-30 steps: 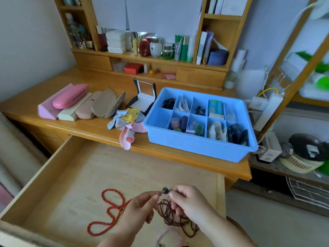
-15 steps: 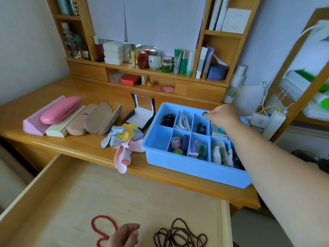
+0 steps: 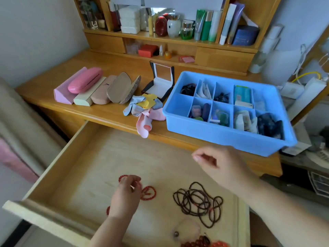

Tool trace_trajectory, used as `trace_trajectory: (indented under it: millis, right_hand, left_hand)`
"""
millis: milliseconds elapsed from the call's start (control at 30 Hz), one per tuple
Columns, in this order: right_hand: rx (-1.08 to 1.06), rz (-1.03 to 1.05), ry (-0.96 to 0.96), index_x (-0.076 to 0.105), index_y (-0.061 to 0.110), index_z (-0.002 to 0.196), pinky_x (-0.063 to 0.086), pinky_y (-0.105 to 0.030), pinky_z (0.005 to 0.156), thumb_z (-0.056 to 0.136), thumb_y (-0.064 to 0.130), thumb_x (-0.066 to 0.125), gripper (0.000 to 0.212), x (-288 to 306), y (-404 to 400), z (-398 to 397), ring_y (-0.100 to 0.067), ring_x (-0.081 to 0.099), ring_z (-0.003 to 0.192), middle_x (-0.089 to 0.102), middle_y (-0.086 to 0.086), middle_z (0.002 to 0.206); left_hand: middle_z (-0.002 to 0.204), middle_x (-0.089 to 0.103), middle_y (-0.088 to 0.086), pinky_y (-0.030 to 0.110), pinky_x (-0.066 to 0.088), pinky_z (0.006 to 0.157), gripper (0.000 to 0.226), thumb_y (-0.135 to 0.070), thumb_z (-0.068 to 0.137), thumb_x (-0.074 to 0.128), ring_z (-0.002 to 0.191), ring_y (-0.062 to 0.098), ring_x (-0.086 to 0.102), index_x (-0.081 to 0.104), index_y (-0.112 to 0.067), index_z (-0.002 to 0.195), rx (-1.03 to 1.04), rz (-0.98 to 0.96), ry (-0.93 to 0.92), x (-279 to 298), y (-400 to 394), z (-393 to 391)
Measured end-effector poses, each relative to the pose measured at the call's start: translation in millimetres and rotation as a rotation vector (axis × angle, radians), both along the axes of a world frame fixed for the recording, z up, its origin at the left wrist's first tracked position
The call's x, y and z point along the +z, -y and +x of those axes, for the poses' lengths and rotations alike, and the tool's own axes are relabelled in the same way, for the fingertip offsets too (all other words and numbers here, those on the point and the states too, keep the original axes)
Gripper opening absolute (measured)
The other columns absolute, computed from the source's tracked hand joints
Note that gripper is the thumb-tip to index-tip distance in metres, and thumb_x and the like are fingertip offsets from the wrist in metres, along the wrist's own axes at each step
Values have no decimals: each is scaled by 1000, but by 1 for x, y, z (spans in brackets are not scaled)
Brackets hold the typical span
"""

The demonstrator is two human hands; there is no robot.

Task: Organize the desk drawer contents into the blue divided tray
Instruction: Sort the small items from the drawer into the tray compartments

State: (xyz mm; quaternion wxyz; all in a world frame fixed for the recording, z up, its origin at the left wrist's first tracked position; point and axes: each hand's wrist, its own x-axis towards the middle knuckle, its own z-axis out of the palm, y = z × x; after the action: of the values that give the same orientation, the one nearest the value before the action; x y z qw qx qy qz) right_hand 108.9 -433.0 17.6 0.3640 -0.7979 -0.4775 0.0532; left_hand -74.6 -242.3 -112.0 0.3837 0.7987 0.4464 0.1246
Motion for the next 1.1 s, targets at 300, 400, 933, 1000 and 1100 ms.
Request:
trace_trajectory:
  millis: [300, 400, 933, 1000, 1100]
  right_hand:
    - [-79, -578, -249, 67, 37, 90, 40, -11, 56, 89, 39, 55, 12, -129, 36, -66, 5, 54, 62, 65, 22, 78]
    - [-117, -587, -284, 66, 37, 87, 44, -15, 60, 88, 39, 56, 11, -132, 39, -73, 4, 55, 63, 66, 20, 78]
    - [-38, -113, -743, 66, 23, 70, 43, -30, 64, 83, 26, 64, 13, -65, -4, -85, -9, 56, 63, 62, 0, 65]
    - [-36, -128, -773, 64, 25, 63, 39, -25, 57, 84, 20, 62, 22, -65, 0, -85, -10, 49, 56, 52, 4, 58]
    - [-89, -136, -730, 61, 15, 68, 36, -26, 58, 87, 20, 61, 20, -65, 10, -81, -11, 46, 55, 49, 6, 55]
  left_hand:
    - [121, 47, 0, 30, 41, 94, 36, -34, 85, 56, 113, 21, 47, 52, -23, 118, -395, 327, -580, -12, -5, -7]
    - [123, 52, 2, 31, 38, 96, 30, -32, 89, 50, 115, 22, 48, 57, -22, 117, -433, 396, -683, -10, 0, 0]
    - [55, 60, -9, 15, 42, 56, 21, -11, 92, 55, 54, 2, 55, 67, -14, 75, -505, -99, 201, 108, 59, 14]
    - [51, 55, -7, 22, 49, 61, 27, -12, 95, 51, 54, 10, 57, 64, -13, 71, -395, -230, 291, 118, 54, 15]
    - [55, 50, 0, 36, 57, 75, 33, -17, 97, 48, 58, 14, 55, 54, -11, 66, -169, -361, 411, 128, 36, 16]
